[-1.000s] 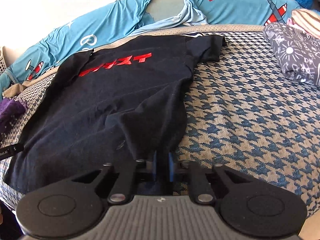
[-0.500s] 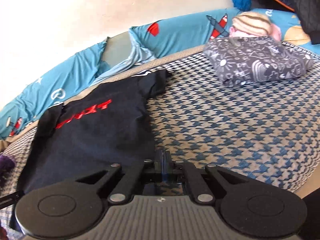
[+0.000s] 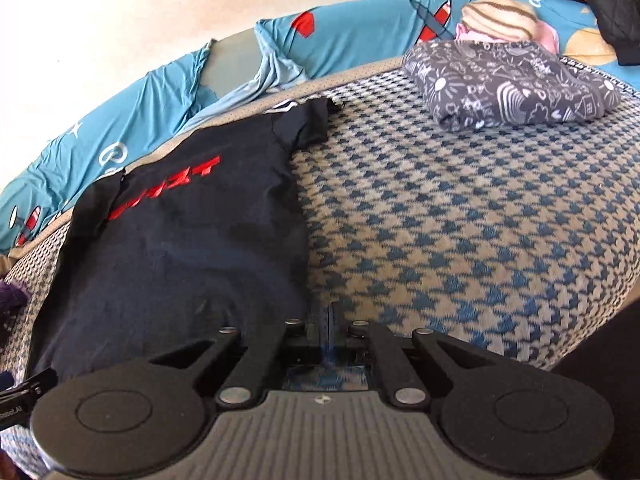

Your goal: Fold clothes

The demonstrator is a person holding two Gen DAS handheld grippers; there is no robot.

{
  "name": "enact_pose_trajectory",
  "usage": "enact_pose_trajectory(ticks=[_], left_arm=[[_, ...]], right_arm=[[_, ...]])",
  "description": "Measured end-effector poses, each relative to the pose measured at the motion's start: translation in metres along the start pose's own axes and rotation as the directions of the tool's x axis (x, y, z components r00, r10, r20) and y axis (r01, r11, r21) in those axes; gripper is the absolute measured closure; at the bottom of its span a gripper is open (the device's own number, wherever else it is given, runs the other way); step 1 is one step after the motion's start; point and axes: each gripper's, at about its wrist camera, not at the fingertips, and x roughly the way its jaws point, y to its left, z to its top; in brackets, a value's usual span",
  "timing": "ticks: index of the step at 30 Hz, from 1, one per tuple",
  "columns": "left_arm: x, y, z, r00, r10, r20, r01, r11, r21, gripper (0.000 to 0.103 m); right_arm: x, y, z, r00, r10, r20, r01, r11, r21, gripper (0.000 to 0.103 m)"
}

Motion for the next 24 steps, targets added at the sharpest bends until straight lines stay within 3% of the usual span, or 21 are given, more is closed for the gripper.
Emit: enact_pose_trajectory(ticks=[10, 24], left_arm=[[-0.004, -0.027, -0.014, 0.996, -0.086, -0.034, 0.089, 0.992, 0.088, 0.000], [0.004, -0.035, -0.017, 0.995, -0.090, -0.049, 0.094, 0.990, 0.101, 0.000]], right_arm=[[-0.004, 0.015, -0.027, 0.994, 0.031, -0.103, -0.039, 0.996, -0.079, 0.094], [0.010, 0.034, -0.011, 0.998, 0.056, -0.041, -0.061, 0.991, -0.120, 0.094]])
